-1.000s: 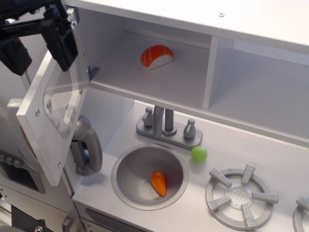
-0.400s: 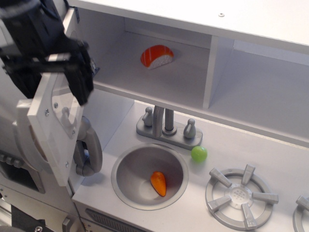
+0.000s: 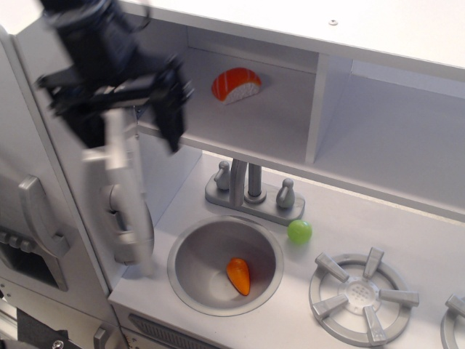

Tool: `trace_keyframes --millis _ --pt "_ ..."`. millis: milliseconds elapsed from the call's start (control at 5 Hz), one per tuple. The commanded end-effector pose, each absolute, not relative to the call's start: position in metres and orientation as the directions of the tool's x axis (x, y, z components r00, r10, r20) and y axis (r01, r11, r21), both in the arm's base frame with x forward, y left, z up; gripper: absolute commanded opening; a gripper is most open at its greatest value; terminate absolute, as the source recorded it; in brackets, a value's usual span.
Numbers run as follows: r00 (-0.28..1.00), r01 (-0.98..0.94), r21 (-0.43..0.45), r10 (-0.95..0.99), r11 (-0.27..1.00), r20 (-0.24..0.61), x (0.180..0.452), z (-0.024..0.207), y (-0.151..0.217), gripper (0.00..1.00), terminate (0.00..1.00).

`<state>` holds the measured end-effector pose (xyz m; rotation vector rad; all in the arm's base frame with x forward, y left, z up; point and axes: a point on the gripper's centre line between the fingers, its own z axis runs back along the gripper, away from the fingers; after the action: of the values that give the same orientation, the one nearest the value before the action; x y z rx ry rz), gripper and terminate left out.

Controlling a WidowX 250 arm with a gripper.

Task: Close microwave

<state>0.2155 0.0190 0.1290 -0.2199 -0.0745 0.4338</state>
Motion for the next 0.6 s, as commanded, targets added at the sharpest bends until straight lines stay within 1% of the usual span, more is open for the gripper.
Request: trace_keyframes --millis 0,200,400 --pt "0.921 -0.352 -0.301 0.386 0.886 0.058 0.226 0.15 -0.027 1.0 0.0" --pt "0.967 -0.227 -0.258 0.249 0.939 0.055 0.19 0.138 -0.032 1.0 0.0" --pt "0.989 -0.136 -0.208 0.146 0.969 0.034 0.159 0.127 -0.013 1.0 0.0"
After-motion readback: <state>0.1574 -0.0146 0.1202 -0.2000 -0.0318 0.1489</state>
